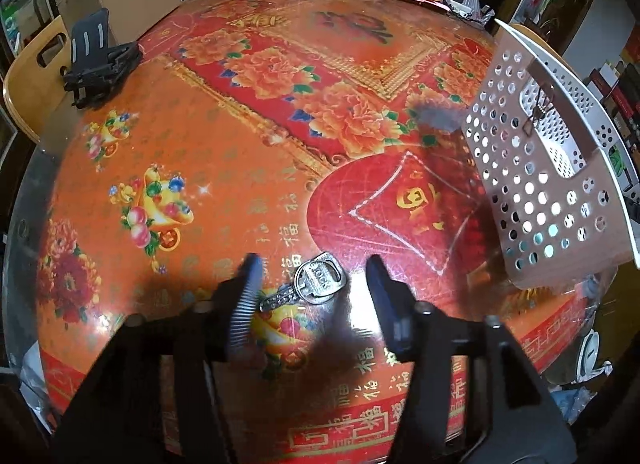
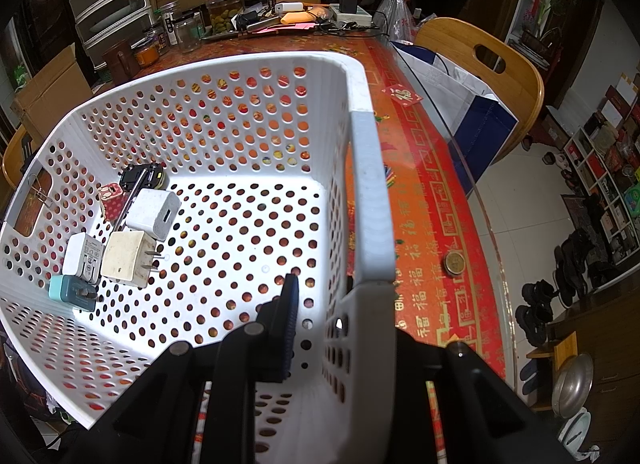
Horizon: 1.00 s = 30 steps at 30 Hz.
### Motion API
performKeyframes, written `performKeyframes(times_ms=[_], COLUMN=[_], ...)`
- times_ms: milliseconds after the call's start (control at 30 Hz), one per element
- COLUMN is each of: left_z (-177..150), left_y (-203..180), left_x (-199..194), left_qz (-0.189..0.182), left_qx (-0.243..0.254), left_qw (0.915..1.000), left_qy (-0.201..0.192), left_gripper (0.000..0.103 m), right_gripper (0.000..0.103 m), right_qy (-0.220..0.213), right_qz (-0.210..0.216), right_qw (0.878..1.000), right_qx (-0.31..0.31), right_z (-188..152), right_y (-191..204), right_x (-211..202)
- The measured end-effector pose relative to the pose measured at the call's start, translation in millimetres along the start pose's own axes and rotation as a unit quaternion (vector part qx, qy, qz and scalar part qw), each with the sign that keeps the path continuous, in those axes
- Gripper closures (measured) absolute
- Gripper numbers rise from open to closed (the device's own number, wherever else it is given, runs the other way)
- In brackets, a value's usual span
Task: Organize rigid objects
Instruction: 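Lift the keys into the basket and open the left gripper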
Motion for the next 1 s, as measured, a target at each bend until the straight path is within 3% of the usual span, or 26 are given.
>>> performKeyframes(times_ms=[233,267,333,1000], left_z=[-4,-4,-4,-2], left_y=[2,1,-3,-17], left_x=[11,11,12,2], left_qz=[0.008,0.011,0.014,0.000], left_qx=[-0.008,-0.008,-0.003,0.002], left_qw=[0.9998,0.9998,0.9998,0.9999], left_qy=[0.016,0.016,0.017,0.010], left_gripper=[0.051,0.054,0.075,0.078], right_gripper=[0.084,0.084,0.084,0.084], right_qy=[-0.002,-0.001,0.000,-0.001], right_qz=[0.000,0.001,0.001,0.001], right_qw=[1.000,1.000,1.000,1.000], right_qx=[0.000,-0.001,-0.001,-0.001], right_z=[-1,-1,-2,-2], right_y=[0,0,1,1], right_x=[0,0,0,0])
Point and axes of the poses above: each gripper's, at about its wrist camera, not at the fingertips, and x roughly the way its jaws point, y to its left, z to its top, the point moved 7 cm from there along x, roughly the way its jaws point, and after that the axes turned 7 degrees about -x, right-handed, at the moved point
